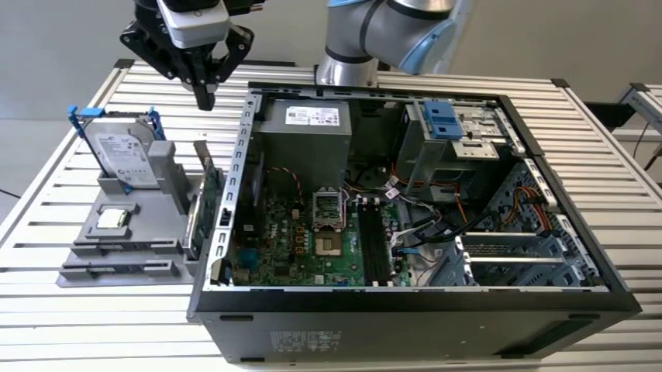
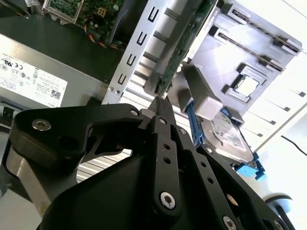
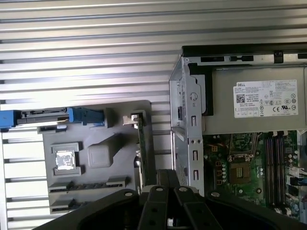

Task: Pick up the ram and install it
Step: 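Reach for the ram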

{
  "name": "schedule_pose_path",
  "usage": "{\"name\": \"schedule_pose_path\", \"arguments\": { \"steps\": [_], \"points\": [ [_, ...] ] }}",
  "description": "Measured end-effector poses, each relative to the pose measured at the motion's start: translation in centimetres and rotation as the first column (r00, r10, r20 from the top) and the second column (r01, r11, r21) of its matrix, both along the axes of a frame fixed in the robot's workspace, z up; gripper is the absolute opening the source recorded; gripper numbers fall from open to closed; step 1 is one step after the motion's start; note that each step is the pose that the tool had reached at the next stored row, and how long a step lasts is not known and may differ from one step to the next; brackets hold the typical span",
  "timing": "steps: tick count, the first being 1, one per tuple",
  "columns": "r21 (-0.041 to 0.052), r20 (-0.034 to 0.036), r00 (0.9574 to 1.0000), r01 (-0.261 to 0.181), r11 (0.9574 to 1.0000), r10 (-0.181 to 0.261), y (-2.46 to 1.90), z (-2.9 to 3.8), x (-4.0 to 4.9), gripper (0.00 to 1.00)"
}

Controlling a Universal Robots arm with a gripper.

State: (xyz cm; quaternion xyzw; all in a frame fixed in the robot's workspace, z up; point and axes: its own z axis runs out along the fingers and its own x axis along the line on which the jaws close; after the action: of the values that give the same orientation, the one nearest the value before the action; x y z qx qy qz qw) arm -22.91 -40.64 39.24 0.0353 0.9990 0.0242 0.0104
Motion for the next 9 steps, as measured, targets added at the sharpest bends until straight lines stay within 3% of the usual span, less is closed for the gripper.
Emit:
{"name": "schedule_pose_path", "arguments": {
  "steps": [9],
  "points": [
    [0.0,0.0,1.0,0.0,1.0,0.0,-0.07,0.0,-1.05,0.0]
  ]
}}
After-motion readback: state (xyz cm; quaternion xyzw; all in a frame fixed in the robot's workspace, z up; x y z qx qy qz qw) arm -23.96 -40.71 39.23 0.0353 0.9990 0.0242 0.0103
